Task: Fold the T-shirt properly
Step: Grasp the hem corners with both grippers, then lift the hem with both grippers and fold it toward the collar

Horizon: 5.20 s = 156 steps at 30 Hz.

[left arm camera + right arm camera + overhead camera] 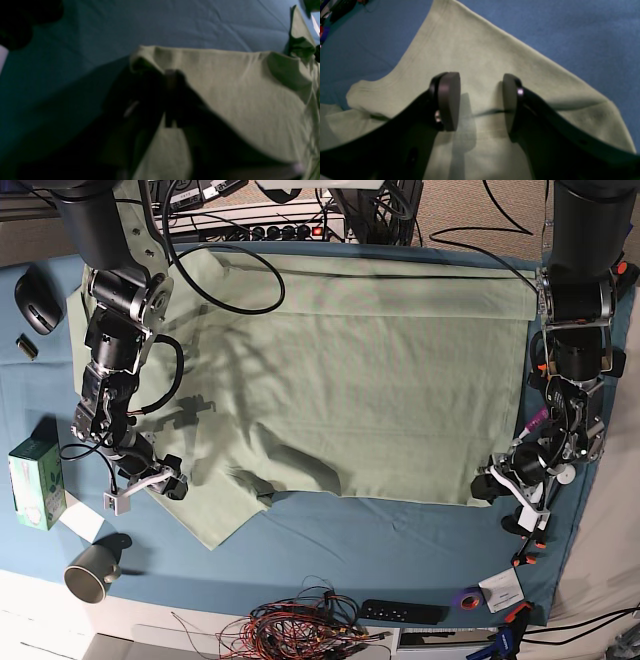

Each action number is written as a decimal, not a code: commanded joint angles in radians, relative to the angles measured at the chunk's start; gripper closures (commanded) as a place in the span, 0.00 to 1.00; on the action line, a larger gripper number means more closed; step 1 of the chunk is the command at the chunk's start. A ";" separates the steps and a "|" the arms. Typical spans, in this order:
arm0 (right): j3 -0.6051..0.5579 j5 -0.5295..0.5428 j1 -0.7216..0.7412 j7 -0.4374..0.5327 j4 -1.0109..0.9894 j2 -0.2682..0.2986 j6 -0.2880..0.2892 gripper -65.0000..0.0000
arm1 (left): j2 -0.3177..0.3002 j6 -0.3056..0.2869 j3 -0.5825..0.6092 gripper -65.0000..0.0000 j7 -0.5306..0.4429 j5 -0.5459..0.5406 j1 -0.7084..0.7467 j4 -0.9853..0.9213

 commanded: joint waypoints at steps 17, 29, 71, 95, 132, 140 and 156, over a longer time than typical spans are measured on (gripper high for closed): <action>0.000 -0.249 0.060 0.119 0.011 0.017 -0.192 0.58 | -0.011 -0.008 -0.003 1.00 -0.044 0.003 -0.034 0.013; 0.000 -0.298 0.171 0.119 0.011 0.042 -0.198 0.45 | -0.014 -0.008 -0.003 1.00 -0.043 0.004 -0.033 0.013; 0.000 -0.135 0.077 0.160 -0.205 0.038 -0.071 1.00 | -0.017 -0.008 -0.003 1.00 -0.044 0.004 -0.032 0.013; 0.001 0.101 -0.170 0.018 0.362 0.058 0.148 1.00 | -0.108 -0.095 -0.004 1.00 0.059 -0.142 0.007 0.087; 0.060 0.602 -0.566 -0.428 0.824 0.305 0.148 1.00 | -0.315 -0.095 -0.005 1.00 0.856 -0.851 0.100 0.087; 0.161 0.627 -0.669 -0.440 0.879 0.305 0.148 1.00 | -0.310 -0.095 -0.005 1.00 0.856 -0.851 0.151 0.088; 0.311 0.653 -0.872 -0.451 1.018 0.302 0.148 1.00 | -0.311 -0.095 -0.005 1.00 0.856 -0.851 0.197 0.142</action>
